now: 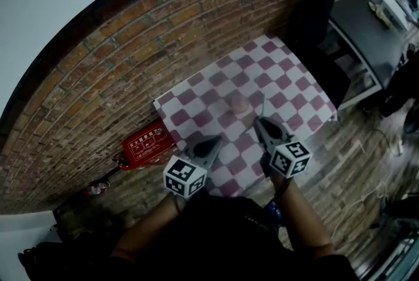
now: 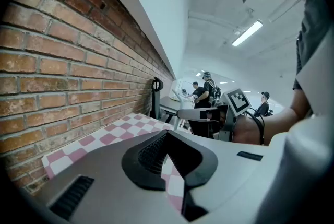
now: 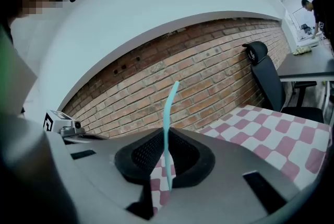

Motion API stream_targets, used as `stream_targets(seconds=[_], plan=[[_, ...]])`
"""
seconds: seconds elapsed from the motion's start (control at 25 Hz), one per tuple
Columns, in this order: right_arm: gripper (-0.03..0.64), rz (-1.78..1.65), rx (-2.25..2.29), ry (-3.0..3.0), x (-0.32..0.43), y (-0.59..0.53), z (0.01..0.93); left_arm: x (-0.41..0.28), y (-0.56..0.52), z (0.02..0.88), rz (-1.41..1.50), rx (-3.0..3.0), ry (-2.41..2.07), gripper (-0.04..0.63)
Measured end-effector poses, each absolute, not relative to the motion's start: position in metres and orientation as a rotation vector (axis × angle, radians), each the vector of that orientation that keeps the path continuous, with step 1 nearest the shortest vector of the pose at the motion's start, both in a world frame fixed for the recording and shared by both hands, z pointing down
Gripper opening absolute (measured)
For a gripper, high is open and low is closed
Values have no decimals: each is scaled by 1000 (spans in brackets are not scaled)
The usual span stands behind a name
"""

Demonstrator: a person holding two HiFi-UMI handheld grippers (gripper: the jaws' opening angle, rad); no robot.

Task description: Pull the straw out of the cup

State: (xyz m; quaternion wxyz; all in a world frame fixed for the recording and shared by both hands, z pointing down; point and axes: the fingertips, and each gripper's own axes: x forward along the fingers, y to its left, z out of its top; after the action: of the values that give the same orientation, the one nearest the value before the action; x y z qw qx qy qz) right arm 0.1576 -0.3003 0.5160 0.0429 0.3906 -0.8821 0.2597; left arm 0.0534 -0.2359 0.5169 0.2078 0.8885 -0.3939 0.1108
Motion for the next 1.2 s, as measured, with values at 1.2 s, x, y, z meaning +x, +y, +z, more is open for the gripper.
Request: stream_targets(seconds=[1.2], plan=[[37, 730, 1392, -2677, 70, -104, 478, -33, -86, 475, 250, 2636, -852, 8]])
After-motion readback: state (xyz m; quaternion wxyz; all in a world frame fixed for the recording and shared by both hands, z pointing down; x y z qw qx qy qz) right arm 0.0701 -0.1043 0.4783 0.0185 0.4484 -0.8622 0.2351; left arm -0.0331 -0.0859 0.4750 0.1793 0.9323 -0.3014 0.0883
